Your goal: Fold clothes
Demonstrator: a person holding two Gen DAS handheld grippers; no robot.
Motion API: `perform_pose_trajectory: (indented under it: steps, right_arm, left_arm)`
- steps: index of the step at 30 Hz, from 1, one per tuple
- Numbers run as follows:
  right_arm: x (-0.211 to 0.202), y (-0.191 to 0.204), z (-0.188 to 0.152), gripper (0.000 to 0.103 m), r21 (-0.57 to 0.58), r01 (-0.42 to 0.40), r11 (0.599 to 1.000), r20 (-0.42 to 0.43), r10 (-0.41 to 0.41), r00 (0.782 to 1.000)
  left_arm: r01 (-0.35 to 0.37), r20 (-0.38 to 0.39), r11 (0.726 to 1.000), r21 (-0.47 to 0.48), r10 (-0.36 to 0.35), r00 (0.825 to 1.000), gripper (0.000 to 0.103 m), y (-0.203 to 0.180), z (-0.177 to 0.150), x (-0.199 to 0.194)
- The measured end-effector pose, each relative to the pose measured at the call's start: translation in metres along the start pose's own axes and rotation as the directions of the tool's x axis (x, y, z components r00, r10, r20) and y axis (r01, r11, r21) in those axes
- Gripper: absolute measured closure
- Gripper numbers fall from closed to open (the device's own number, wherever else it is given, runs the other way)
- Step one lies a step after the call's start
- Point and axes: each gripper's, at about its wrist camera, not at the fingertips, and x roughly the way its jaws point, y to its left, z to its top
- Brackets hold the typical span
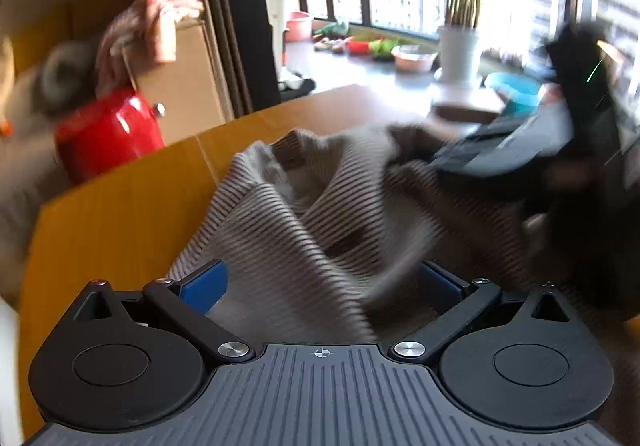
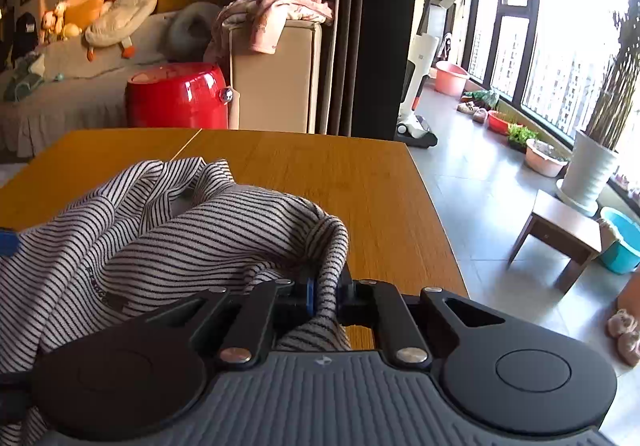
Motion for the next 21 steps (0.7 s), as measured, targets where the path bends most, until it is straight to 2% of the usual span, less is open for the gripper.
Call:
perform_pose_trajectory:
  steps: [2,4,5,7,9,11,13,16,19,21]
  right_arm:
    - [-0.003,-0.003,-0.001,0.094,0.011,-0.016,1.0,0.007,0.016,1.0]
    - [-0.002,-0.005,-0.001,0.094,0.01,-0.029,1.0,0.009,0.029,1.0]
    - [-0.001,-0.004,0.001,0.094,0.007,-0.031,0.999,0.006,0.031,0.999]
    - [0.0,-0.001,0.003,0.094,0.001,-0.033,0.999,0.003,0.033,0.999]
    - [0.0,-0.002,0.003,0.093,0.004,-0.034,0.999,0.002,0.034,0.999]
    - [0.001,-0.002,0.003,0.091,0.009,-0.035,0.999,0.0,0.035,0.999]
    - [0.002,-0.001,0.004,0.089,0.002,-0.034,0.999,-0.002,0.034,0.999]
    - [0.004,0.003,0.005,0.089,-0.017,-0.023,1.0,-0.01,0.023,1.0]
    - [0.005,0.004,0.009,0.089,-0.034,-0.015,0.999,-0.003,0.015,1.0]
    - [0.005,0.006,0.015,0.089,-0.079,0.001,0.997,0.025,0.001,1.0]
  left_arm:
    - [-0.043,-0.007,0.999,0.019,0.043,0.999,0.007,0.013,-0.001,0.011]
    - [-0.061,-0.027,0.998,-0.009,0.061,0.998,0.01,0.034,0.001,0.017]
    - [-0.081,-0.031,0.997,-0.015,0.081,0.996,0.017,0.045,0.003,0.019]
    - [-0.157,-0.019,0.988,0.005,0.157,0.987,0.018,0.064,0.004,0.021]
    - [-0.278,-0.007,0.961,-0.014,0.278,0.961,0.024,0.092,0.005,0.022]
    - [-0.381,-0.009,0.923,-0.054,0.381,0.924,0.022,0.121,0.007,0.022]
    - [-0.379,-0.03,0.917,-0.125,0.379,0.925,0.019,0.144,0.009,0.018]
    - [-0.358,0.002,0.925,-0.128,0.361,0.933,0.019,0.14,0.014,0.008]
    - [-0.279,0.05,0.946,-0.165,0.29,0.956,0.018,0.133,0.022,0.001]
    - [-0.203,0.077,0.96,-0.191,0.221,0.972,0.01,0.128,0.029,0.003]
